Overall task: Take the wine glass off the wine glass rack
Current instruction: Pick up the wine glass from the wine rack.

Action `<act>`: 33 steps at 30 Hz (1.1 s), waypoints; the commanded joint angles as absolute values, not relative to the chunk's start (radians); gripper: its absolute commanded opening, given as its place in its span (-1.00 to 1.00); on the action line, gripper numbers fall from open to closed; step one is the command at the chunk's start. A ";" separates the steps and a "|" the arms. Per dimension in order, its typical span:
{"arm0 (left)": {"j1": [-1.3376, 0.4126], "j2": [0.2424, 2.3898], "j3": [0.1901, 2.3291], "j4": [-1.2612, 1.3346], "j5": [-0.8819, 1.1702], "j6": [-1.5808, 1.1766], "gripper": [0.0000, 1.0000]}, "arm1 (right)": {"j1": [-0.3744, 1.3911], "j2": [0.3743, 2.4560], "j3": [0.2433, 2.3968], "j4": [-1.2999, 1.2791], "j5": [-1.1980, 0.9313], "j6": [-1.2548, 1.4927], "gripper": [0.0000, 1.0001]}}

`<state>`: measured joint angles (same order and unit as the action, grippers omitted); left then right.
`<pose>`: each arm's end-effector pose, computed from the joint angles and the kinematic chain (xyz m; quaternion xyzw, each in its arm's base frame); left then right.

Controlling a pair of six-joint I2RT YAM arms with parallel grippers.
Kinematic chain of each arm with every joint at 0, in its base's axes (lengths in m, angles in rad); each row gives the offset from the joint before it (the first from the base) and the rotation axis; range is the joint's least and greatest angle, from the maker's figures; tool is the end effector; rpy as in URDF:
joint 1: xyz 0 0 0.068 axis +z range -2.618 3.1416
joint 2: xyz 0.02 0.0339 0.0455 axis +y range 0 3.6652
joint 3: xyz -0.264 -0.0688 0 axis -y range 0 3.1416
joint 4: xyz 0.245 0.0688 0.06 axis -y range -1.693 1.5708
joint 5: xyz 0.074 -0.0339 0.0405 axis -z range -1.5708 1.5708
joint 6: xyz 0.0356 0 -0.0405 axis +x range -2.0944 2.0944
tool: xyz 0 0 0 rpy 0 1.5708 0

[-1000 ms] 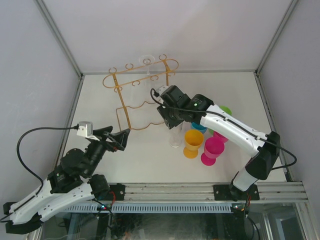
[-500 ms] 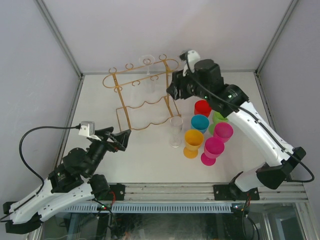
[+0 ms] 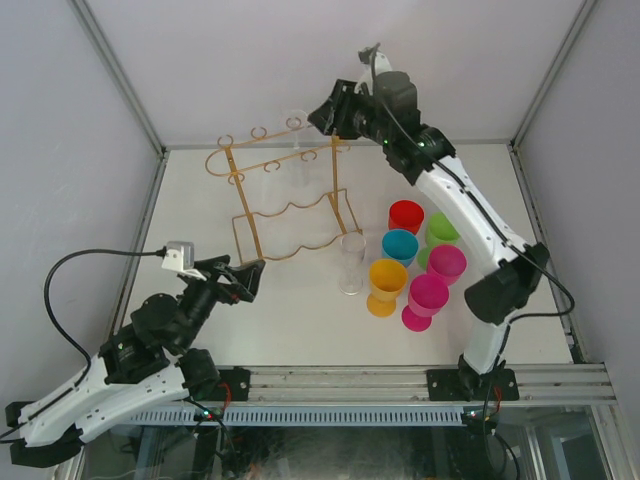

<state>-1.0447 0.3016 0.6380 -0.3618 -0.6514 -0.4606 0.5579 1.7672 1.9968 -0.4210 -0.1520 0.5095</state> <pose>0.0597 -0.0598 0.3268 -0.0186 0.7140 -0.2849 0.6393 0.3396 0.2183 0.4658 -0.0669 0.7678 0.3732 0.5164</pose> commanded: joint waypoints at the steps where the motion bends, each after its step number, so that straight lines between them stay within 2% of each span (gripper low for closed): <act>1: -1.042 0.319 0.663 -0.360 -0.645 -0.474 1.00 | 0.560 1.876 2.196 -0.431 -0.122 0.573 -0.07; 4: -1.040 0.314 0.669 -0.376 -0.649 -0.478 1.00 | 0.561 1.948 2.304 -0.466 -0.112 0.569 -0.07; 13: -1.041 0.287 0.660 -0.391 -0.674 -0.460 1.00 | 0.557 2.072 2.425 -0.505 -0.126 0.559 -0.12; 33: -1.041 0.284 0.666 -0.393 -0.667 -0.453 1.00 | 0.560 2.157 2.460 -0.514 -0.121 0.555 -0.16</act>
